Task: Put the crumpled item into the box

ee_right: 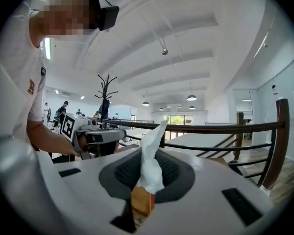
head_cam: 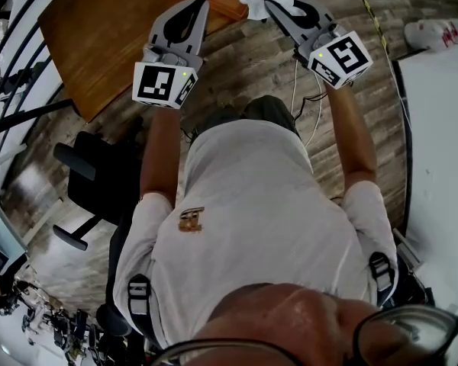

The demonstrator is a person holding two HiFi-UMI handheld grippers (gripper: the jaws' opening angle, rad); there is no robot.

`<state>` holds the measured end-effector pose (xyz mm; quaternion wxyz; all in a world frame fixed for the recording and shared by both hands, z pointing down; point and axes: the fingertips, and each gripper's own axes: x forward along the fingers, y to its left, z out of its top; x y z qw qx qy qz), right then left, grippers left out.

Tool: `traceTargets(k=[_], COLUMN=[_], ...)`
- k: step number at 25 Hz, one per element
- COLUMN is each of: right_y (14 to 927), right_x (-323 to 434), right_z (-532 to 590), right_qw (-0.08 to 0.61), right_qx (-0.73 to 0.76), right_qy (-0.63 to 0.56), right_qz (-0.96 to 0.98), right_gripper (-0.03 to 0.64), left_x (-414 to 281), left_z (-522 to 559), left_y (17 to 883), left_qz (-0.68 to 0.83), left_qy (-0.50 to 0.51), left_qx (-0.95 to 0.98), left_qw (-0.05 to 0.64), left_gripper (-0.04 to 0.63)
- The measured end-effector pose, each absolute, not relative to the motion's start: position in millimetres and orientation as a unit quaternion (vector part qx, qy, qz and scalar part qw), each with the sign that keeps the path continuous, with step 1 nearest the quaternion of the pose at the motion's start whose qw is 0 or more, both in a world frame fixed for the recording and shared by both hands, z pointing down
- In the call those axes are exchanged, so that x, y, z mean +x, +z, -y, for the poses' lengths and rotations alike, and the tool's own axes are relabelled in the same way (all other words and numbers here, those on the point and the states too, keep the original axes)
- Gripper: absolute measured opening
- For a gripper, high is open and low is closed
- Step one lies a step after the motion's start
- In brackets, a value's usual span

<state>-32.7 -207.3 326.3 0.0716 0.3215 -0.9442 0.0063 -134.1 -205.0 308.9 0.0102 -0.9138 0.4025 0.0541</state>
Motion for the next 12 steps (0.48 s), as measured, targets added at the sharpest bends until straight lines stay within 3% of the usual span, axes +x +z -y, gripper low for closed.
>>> traceTargets(k=[12], right_y=[395], right_x=[-34], right_z=[259], right_qw=[0.179], right_qx=[0.284], right_qy=[0.022], right_qz=[0.942], right_gripper=[0.063], left_x=[-126], left_z=[223], left_y=[339], left_qz=[-0.422], left_qy=[0.036], left_qx=[-0.906], left_qw=[0.008], left_gripper=[0.02])
